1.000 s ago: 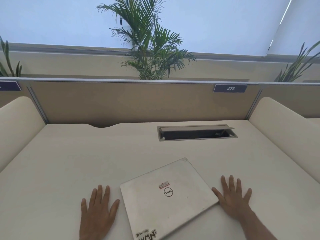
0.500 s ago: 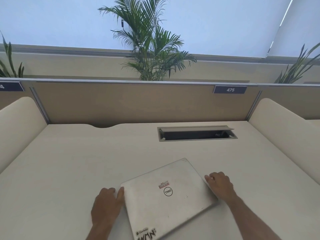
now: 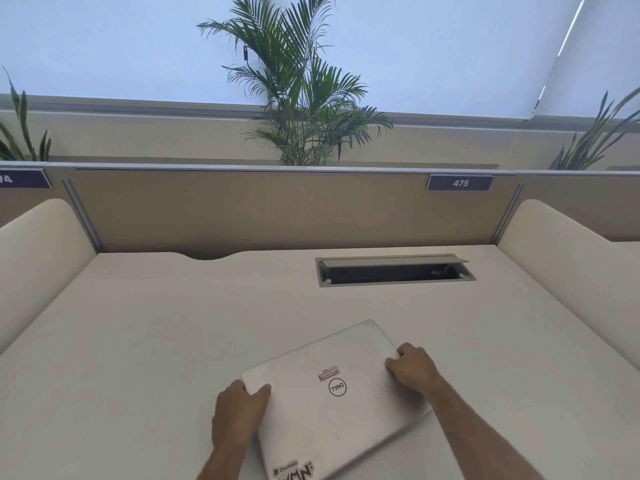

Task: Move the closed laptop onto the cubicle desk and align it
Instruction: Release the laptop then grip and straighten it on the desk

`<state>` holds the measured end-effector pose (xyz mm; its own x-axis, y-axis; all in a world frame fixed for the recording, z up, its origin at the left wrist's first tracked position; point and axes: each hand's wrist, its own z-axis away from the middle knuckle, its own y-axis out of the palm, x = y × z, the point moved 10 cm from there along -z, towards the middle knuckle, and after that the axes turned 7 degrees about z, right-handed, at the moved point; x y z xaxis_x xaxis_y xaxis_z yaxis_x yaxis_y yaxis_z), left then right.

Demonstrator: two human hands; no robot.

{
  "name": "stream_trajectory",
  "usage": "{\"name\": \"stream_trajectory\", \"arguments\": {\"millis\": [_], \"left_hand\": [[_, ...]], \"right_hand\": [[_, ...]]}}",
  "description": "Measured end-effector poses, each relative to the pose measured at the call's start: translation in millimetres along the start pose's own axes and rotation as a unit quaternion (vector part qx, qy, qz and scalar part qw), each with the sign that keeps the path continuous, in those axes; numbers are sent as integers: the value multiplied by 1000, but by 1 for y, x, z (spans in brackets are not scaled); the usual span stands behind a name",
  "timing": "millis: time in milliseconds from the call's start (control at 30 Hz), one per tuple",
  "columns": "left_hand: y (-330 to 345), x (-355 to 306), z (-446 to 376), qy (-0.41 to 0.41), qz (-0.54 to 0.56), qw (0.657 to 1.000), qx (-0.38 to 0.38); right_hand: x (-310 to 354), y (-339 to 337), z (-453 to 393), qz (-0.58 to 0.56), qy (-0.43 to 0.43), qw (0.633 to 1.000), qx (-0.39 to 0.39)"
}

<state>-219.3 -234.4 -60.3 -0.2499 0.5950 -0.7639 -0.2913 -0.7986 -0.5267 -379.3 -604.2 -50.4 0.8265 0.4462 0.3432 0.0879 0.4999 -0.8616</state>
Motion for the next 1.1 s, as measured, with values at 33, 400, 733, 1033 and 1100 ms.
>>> {"name": "stream_trajectory", "arguments": {"millis": [33, 400, 733, 1033, 1100], "left_hand": [[3, 1, 1, -11, 10, 1000, 8], [7, -4, 7, -63, 211, 973, 63], [5, -13, -1, -70, 249, 962, 91], [0, -18, -17, -45, 227, 971, 58], [2, -17, -21, -42, 246, 966, 62]], "right_hand": [[0, 0, 0, -5, 4, 1000, -1], [-2, -2, 3, -89, 15, 996, -2], [-11, -3, 9, -176, 20, 984, -7], [-16, 3, 12, -205, 30, 978, -24], [-16, 5, 13, -202, 31, 979, -27]]}}
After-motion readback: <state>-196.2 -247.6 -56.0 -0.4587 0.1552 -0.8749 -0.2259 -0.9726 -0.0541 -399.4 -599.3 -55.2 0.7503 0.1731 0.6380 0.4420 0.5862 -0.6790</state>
